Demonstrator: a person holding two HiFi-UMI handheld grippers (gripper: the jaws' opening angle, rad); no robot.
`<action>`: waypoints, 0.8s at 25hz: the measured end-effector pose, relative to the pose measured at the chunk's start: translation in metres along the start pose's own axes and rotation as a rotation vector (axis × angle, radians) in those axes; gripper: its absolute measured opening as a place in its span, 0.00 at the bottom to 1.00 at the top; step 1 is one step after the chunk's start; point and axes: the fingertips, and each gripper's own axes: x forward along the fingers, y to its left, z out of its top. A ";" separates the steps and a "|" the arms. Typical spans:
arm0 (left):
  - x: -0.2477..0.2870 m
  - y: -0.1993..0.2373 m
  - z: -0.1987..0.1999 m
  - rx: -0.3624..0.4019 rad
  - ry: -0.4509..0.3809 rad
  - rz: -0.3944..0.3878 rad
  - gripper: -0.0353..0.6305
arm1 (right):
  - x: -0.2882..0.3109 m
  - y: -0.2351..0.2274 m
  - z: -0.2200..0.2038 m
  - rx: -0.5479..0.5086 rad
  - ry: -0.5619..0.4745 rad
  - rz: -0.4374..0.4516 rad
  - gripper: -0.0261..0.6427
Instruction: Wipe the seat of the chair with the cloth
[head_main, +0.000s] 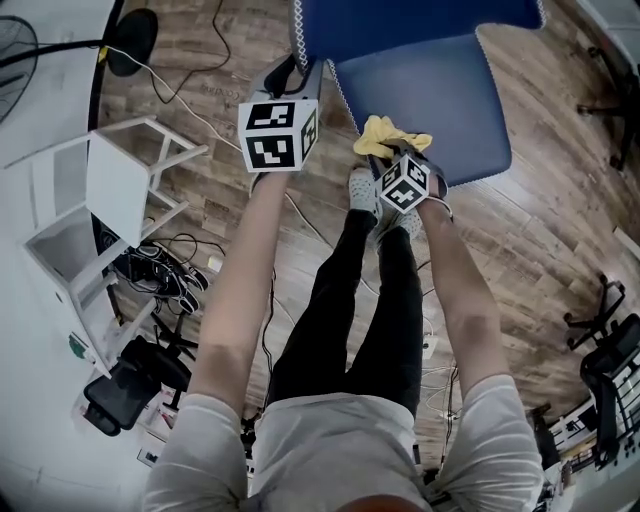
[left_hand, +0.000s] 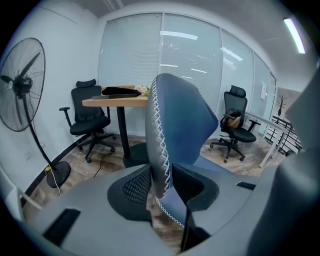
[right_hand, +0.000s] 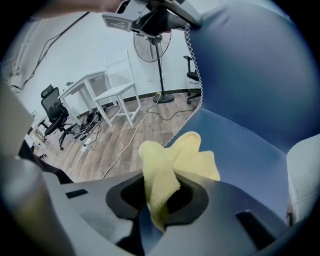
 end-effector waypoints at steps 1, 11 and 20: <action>-0.004 -0.001 -0.003 -0.010 -0.010 0.000 0.27 | -0.001 0.002 -0.003 -0.007 0.002 -0.002 0.15; -0.055 -0.053 -0.063 -0.010 0.047 -0.053 0.27 | -0.016 0.035 -0.039 -0.041 0.031 0.003 0.15; -0.095 -0.080 -0.099 0.002 0.079 -0.067 0.27 | -0.023 0.060 -0.061 -0.087 0.035 -0.011 0.15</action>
